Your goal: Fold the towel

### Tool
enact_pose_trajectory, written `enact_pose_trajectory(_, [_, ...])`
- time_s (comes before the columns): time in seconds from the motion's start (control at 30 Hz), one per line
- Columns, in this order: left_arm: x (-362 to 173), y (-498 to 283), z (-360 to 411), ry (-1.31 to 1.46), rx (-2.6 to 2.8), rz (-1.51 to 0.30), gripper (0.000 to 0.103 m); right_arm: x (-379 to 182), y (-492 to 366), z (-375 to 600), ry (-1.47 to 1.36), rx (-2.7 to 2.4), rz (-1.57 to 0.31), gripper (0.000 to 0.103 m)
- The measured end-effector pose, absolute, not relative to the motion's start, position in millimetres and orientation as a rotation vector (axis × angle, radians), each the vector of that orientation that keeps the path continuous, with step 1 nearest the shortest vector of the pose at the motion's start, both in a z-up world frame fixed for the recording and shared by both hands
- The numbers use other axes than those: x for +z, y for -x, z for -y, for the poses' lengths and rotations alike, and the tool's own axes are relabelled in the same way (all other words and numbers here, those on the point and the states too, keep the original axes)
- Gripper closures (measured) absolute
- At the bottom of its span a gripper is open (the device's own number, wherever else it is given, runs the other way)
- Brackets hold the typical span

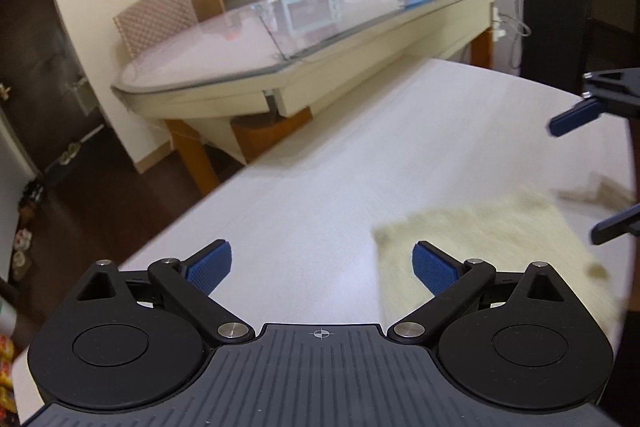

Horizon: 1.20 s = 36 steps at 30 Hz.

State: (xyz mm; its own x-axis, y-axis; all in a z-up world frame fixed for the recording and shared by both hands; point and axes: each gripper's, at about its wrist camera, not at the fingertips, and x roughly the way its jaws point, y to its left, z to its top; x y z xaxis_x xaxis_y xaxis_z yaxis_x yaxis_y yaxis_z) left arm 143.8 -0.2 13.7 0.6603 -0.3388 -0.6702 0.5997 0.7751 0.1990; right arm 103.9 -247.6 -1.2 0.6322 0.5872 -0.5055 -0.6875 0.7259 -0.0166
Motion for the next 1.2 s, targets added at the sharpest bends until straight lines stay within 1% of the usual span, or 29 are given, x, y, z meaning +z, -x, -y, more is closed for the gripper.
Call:
enact_pose_trajectory(0.2, [-7.2,-117.6,-0.1,-0.476,-0.522,-0.688,0.003,-17.0,-95.1,224.7,0.296,0.754,-0.544,0.002])
enact_pose_trajectory(0.4, [-17.1,-122.6,-2.9,-0.435,-0.519,-0.704,0.002,-22.3,-81.4,223.6,0.347,0.743,-0.542,0.002])
enact_pose_trajectory(0.6, [-8.0,-124.9,-11.4,-0.393,-0.473,-0.676,0.003,-4.4,-84.2,230.8,0.312,0.707,-0.495,0.002])
enact_pose_trajectory(0.73, [-19.8,-130.5,-12.3,-0.451,-0.429,-0.689,0.003,-14.0,-91.9,220.2,0.382,0.697,-0.525,0.002])
enact_pose_trajectory(0.83, [-25.8,-134.0,-16.5,-0.436,-0.417,-0.688,0.002,-20.2,-89.5,214.4,0.398,0.694,-0.520,0.002])
enact_pose_trajectory(1.07, [-15.8,-140.2,-28.2,-0.388,-0.395,-0.694,0.003,-2.6,-98.2,235.3,0.328,0.682,-0.490,0.002])
enact_pose_trajectory(1.2, [-4.0,-114.7,-26.9,-0.378,-0.420,-0.684,0.003,3.0,-109.8,252.0,0.330,0.624,-0.487,0.001])
